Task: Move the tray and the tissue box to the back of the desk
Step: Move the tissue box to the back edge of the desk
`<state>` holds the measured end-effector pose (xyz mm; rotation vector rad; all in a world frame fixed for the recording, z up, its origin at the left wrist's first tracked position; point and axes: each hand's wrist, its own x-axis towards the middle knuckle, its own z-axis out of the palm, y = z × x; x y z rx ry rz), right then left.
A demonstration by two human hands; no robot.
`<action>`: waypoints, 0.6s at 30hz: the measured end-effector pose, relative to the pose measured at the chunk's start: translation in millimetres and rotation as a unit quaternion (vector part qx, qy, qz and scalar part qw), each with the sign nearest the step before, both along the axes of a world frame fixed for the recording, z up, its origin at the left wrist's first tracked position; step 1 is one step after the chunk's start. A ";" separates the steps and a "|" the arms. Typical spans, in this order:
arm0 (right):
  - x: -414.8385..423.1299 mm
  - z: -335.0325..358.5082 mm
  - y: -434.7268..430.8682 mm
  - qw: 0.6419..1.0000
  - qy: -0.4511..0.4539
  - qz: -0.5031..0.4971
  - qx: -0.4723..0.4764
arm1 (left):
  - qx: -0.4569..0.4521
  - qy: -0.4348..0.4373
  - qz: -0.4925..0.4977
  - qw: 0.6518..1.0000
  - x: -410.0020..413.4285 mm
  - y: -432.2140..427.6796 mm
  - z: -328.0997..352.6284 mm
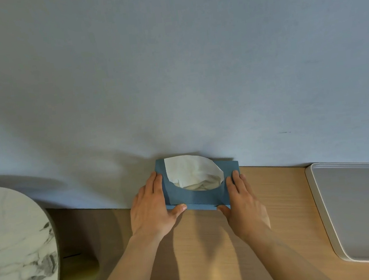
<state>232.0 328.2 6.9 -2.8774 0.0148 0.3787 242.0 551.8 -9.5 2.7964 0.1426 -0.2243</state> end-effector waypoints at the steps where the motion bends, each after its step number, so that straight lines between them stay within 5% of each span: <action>1: 2.2 0.4 -0.4 1.000 -0.001 0.000 -0.001 | 0.001 0.000 0.001 1.000 1.9 -1.1 -0.1; 18: 12.0 2.1 -1.2 1.000 0.011 0.012 -0.016 | 0.021 0.005 -0.002 1.000 12.9 -3.5 -1.9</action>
